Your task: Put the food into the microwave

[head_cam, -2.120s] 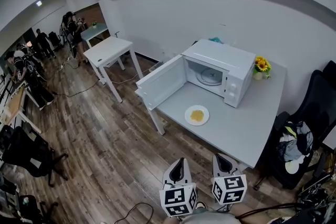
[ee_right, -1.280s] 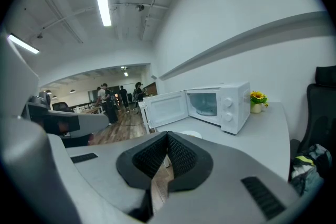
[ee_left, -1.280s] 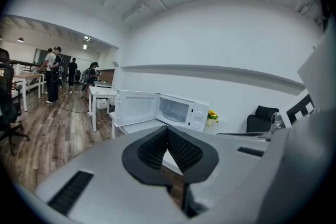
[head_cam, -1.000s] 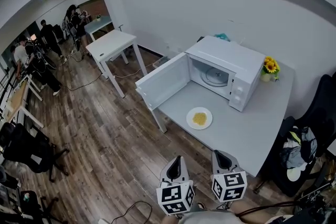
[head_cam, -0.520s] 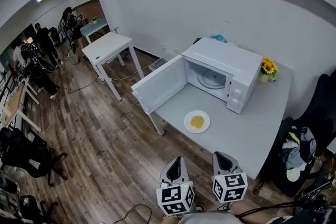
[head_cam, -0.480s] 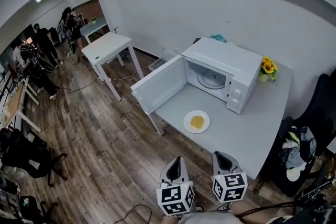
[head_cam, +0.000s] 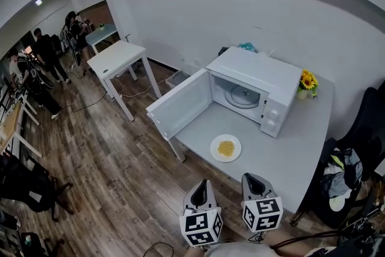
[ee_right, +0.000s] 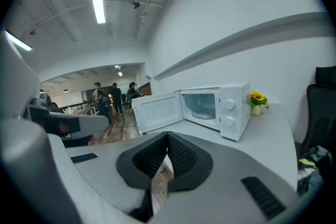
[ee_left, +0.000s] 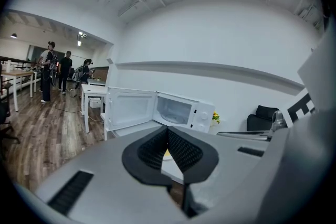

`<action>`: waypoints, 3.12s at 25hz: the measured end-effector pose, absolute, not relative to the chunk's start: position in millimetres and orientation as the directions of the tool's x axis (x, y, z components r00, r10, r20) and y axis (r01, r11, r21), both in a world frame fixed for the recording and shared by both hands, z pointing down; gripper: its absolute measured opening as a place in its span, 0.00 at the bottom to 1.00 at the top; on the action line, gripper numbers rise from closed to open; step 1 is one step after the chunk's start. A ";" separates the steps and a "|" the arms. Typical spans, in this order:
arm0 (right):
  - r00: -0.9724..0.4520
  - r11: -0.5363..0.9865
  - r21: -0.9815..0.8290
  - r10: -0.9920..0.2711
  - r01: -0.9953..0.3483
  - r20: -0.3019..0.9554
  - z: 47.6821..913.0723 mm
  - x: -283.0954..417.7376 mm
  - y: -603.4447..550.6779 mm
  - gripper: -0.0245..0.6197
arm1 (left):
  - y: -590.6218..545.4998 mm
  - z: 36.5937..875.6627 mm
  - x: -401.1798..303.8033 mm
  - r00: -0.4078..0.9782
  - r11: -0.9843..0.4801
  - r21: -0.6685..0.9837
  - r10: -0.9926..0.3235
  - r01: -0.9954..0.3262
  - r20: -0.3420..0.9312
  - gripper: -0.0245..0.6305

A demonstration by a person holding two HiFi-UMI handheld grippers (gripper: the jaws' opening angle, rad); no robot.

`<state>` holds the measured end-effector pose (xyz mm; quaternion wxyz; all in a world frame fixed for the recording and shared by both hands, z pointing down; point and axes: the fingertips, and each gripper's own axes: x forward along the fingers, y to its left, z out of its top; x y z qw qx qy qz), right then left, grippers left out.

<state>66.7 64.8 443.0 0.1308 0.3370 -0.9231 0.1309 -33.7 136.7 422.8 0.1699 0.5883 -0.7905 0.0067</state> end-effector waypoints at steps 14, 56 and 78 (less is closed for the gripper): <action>-0.692 0.690 -0.151 -0.632 -0.708 0.349 440.9 19.2 5.1 0.06 | 68.6 418.9 -82.7 -0.173 0.235 0.205 -0.944 -0.950 0.280 0.04; -0.532 0.513 -0.156 -0.765 -0.844 0.362 441.1 -87.4 -160.3 0.06 | -122.2 427.8 -198.6 0.051 0.021 0.227 -0.951 -0.974 0.306 0.04; -0.513 0.494 -0.166 -0.740 -0.854 0.436 480.6 -58.9 -174.1 0.06 | -136.6 479.8 -165.4 0.099 0.011 0.246 -0.896 -0.969 0.432 0.04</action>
